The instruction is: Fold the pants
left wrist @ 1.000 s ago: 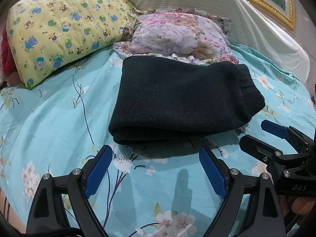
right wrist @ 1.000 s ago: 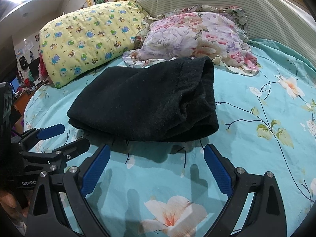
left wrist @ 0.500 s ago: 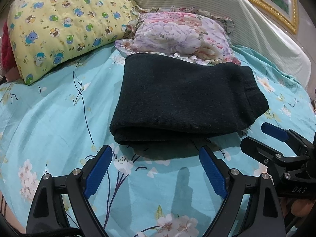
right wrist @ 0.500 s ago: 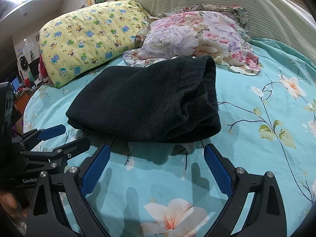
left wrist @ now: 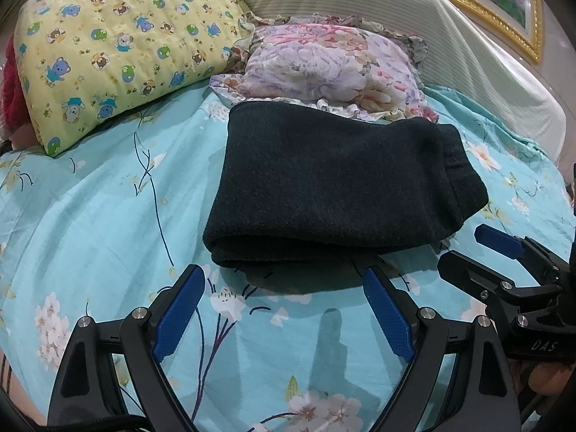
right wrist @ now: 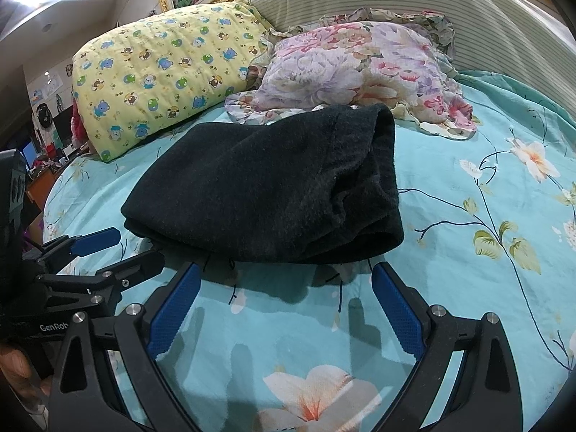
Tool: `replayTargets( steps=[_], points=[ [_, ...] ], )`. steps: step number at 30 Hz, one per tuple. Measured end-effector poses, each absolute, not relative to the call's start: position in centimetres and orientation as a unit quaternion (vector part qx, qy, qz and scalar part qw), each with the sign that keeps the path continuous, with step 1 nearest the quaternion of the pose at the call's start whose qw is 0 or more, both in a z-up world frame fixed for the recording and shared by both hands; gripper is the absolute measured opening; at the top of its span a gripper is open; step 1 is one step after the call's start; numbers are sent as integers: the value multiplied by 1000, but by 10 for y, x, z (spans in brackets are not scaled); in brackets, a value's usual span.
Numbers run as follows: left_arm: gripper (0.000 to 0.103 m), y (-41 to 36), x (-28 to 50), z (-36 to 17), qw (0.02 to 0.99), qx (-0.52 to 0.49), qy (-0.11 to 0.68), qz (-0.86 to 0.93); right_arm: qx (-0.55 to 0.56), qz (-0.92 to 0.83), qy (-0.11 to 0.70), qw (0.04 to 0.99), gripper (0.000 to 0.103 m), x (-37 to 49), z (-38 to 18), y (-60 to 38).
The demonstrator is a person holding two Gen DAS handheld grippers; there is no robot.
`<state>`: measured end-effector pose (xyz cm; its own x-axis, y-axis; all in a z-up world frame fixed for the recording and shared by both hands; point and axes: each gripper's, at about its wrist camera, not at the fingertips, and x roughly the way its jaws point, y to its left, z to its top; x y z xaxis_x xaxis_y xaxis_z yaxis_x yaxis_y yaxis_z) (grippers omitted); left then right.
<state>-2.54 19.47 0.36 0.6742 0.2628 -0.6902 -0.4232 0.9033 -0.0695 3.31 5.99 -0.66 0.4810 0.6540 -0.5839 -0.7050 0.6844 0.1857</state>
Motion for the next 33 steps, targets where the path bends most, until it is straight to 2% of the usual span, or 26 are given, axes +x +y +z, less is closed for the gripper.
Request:
replayTargets(
  steps=[33],
  points=[
    [90,192,-33,24,915,-106,338,190,-33,392,297,870,97,32,13,48]
  ],
)
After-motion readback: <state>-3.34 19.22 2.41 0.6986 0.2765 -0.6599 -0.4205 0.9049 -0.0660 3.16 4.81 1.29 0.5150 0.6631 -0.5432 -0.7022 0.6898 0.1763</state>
